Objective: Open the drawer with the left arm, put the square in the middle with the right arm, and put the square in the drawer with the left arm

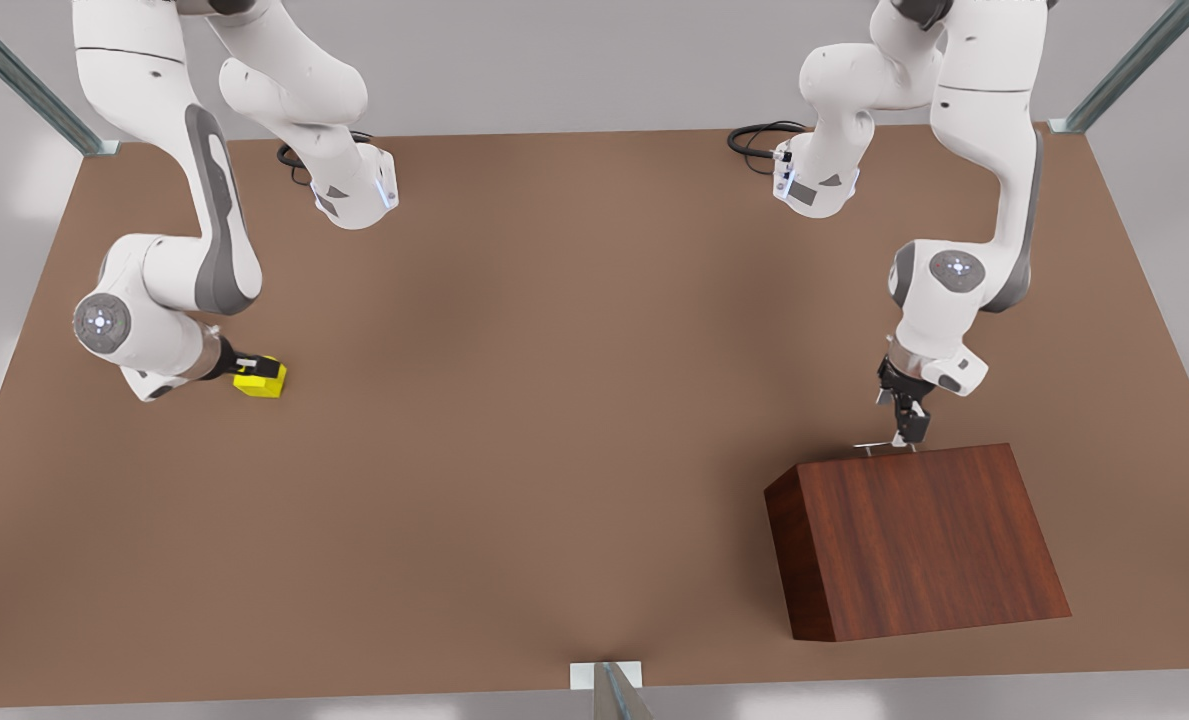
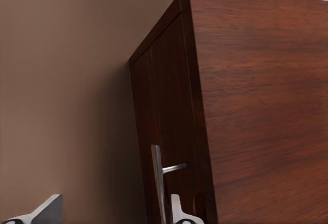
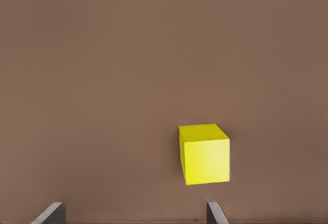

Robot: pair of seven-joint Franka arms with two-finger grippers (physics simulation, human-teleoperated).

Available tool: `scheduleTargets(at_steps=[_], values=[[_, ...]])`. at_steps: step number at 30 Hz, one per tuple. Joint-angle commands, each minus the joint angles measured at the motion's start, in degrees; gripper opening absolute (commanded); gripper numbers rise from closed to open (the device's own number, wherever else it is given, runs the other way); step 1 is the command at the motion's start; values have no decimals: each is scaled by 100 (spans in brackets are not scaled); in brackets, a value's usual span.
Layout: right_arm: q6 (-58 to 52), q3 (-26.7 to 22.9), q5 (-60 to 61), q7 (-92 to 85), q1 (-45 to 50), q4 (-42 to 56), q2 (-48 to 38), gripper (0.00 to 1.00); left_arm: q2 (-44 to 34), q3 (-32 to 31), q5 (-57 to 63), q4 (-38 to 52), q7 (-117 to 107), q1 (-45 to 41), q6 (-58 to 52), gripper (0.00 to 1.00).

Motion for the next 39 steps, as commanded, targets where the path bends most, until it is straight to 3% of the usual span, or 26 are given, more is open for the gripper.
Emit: scheduleTargets(at_steps=[1,11,12,18,33,35,39], values=[[0,0,0,0,-87,-34,-2,100,6,-1,30,0,0,-1,0,100],[993,-18,-44,-545,-825,-87,956,100,33,-1,21,0,-9,-1,-9,100],[1527,-18,-44,-554,-851,-358,991,100,6,-1,21,-9,0,-1,-61,100],[1635,-53,-123,-457,-878,-298,1422,100,24,-1,12,-17,-9,8,-158,100],[1661,-62,-149,-448,-860,-746,1422,100,-249,-1,-32,-53,-35,8,-993,100],[3295,-62,-263,-466,-878,-1493,1431,100,-319,-10,-32,-53,-35,-1,-1169,100],[3402,-132,-264,-475,-878,-1616,1404,100,-363,-1,-32,-79,-35,-9,-1301,100]])
